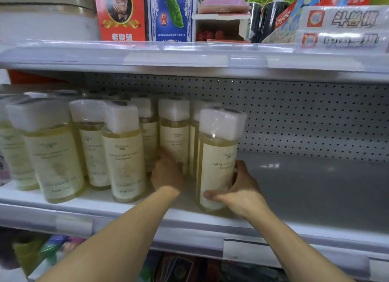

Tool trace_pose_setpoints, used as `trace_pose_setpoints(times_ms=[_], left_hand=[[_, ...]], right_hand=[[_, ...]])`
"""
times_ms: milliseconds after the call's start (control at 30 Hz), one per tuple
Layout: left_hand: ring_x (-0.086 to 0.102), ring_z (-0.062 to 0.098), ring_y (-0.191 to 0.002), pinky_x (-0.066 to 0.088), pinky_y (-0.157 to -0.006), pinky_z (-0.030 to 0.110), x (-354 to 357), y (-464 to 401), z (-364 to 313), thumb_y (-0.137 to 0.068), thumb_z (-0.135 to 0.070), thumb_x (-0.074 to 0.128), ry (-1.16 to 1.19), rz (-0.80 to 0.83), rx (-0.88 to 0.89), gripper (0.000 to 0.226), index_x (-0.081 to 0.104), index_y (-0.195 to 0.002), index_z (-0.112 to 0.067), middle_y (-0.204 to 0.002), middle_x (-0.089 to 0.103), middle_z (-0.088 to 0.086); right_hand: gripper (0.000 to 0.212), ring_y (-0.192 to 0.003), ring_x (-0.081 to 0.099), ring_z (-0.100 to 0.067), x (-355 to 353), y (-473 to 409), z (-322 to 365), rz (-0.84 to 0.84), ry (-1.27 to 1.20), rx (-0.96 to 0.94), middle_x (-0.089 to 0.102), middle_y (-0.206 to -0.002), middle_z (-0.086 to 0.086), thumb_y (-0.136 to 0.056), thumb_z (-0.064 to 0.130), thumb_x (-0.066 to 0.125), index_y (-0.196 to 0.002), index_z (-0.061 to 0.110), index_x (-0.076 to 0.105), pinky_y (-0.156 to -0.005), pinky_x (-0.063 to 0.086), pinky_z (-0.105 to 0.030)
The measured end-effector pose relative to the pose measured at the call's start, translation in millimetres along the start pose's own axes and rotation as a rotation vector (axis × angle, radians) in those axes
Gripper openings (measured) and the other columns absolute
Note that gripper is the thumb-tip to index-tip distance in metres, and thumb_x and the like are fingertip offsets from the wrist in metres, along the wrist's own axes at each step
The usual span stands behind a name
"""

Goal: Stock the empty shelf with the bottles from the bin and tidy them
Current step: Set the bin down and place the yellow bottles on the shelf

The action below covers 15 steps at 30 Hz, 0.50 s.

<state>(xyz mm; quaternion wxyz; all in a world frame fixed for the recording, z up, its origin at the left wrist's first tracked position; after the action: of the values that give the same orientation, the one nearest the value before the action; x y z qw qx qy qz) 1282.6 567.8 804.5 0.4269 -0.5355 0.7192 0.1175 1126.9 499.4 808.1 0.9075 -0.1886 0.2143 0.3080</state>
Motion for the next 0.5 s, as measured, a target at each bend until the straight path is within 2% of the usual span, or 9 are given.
trace_pose_setpoints(times_ms=[133, 300, 433, 500], left_hand=[[0.060, 0.031, -0.107, 0.051, -0.086, 0.038, 9.2, -17.2, 1.4, -0.094, -0.021, 0.055, 0.080, 0.035, 0.010, 0.054, 0.031, -0.138, -0.001, -0.119, 0.059, 0.017], [0.057, 0.029, -0.114, 0.047, -0.091, 0.033, 4.4, -18.7, 2.5, -0.094, -0.012, 0.053, -0.013, 0.120, 0.057, 0.050, 0.031, -0.138, -0.001, -0.125, 0.056, 0.016], [0.059, 0.026, -0.107, 0.051, -0.090, 0.034, -13.6, 2.3, 7.0, -0.092, -0.015, 0.058, -0.051, 0.152, 0.035, 0.035, 0.045, -0.124, -0.009, -0.119, 0.059, 0.011], [0.060, 0.022, -0.097, 0.051, -0.082, 0.031, -28.8, 18.3, 14.6, -0.089, -0.017, 0.061, -0.054, 0.206, 0.009, 0.020, 0.050, -0.106, -0.015, -0.105, 0.060, 0.006]], right_hand=[[0.076, -0.085, 0.054, -0.003, 0.8, -3.7, -3.0, 0.002, 0.003, 0.006, 0.051, -0.094, 0.020, -0.054, 0.030, 0.092, -0.108, 0.031, 0.038, -0.067, 0.042, -0.011], [0.073, -0.074, 0.048, 0.009, 0.5, -6.2, -6.3, -0.007, -0.016, 0.023, 0.049, -0.088, 0.024, -0.056, 0.026, 0.091, -0.107, 0.031, 0.039, -0.059, 0.038, -0.006], [0.077, -0.090, 0.055, -0.008, 4.4, -5.1, 1.8, 0.005, -0.024, 0.075, 0.058, -0.108, 0.010, -0.056, 0.024, 0.091, -0.114, 0.025, 0.041, -0.075, 0.047, -0.019], [0.078, -0.096, 0.057, -0.014, 9.6, -6.1, 6.6, 0.008, -0.024, 0.110, 0.060, -0.118, 0.002, -0.056, 0.025, 0.091, -0.115, 0.020, 0.041, -0.081, 0.050, -0.026]])
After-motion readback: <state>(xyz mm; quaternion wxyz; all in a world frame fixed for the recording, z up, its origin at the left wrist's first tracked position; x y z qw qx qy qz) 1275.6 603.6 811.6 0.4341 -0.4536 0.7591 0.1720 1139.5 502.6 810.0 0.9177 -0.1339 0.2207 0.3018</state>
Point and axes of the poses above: each hand's wrist, its own y-axis away from the middle knuckle, its own x-axis out of the palm, z = x × y, the point moved 1 cm from there along -y, towards the middle knuckle
